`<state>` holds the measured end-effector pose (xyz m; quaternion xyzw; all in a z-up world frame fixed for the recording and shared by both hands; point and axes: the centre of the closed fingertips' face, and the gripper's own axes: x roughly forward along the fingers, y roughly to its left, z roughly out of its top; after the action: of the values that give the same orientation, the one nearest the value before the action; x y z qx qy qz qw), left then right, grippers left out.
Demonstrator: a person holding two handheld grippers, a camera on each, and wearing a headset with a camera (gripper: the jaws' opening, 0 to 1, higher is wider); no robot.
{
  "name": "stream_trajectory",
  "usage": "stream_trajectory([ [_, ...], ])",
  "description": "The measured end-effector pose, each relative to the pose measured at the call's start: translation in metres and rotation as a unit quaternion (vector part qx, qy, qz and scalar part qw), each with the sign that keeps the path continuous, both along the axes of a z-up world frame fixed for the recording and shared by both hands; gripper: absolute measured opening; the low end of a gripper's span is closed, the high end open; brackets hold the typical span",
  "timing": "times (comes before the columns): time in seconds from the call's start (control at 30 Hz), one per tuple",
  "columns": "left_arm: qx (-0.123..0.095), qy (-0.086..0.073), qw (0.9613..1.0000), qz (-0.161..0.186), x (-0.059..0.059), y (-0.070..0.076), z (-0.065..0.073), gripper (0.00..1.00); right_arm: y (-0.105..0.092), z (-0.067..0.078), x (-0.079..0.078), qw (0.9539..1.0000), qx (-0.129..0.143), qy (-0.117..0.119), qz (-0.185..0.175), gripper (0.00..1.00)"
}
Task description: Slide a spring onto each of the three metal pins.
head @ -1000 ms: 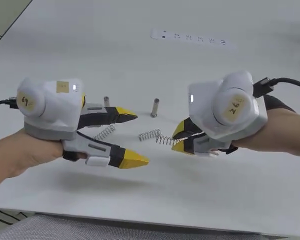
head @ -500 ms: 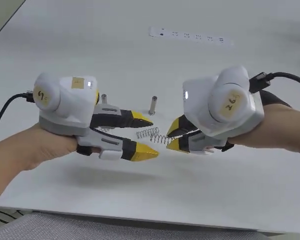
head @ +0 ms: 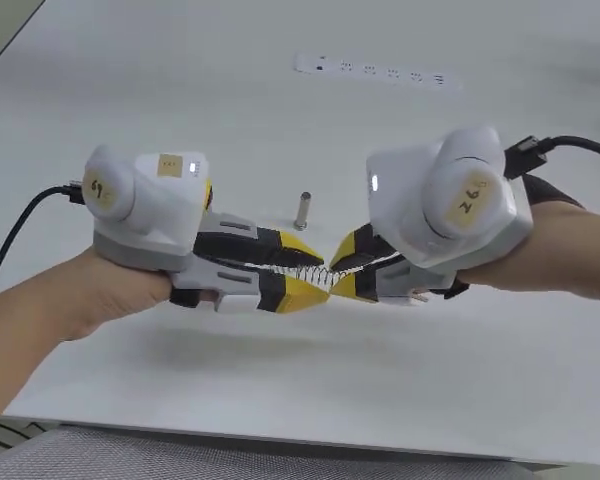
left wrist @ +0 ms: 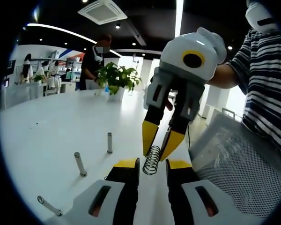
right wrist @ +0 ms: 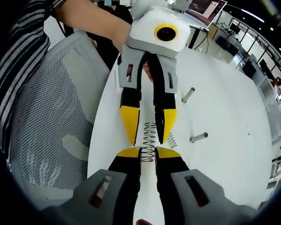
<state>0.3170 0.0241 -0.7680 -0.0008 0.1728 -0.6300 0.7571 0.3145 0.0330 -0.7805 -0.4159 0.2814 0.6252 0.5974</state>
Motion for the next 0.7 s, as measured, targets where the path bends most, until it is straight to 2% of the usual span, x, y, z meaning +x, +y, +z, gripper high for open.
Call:
stream_trajectory([
  [0.37,0.000,0.001,1.0000,-0.003,-0.0017,-0.0005,0.0004,0.14,-0.0035,0.0015,-0.0007,1.0000,-0.004,-0.003,0.002,0.13],
  [0.5,0.001,-0.003,1.0000,-0.002,-0.0002,0.0009,0.0022,0.11,-0.0029,0.0025,-0.0014,1.0000,-0.002,-0.001,0.002,0.13],
  [0.57,0.001,0.000,1.0000,-0.001,0.0000,0.0012,0.0021,0.10,-0.0020,0.0037,-0.0011,1.0000,-0.001,-0.002,0.001,0.13],
  [0.7,0.001,-0.005,1.0000,-0.004,0.0000,0.0016,0.0034,0.09,-0.0015,0.0048,-0.0007,1.0000,0.001,-0.004,0.002,0.13],
])
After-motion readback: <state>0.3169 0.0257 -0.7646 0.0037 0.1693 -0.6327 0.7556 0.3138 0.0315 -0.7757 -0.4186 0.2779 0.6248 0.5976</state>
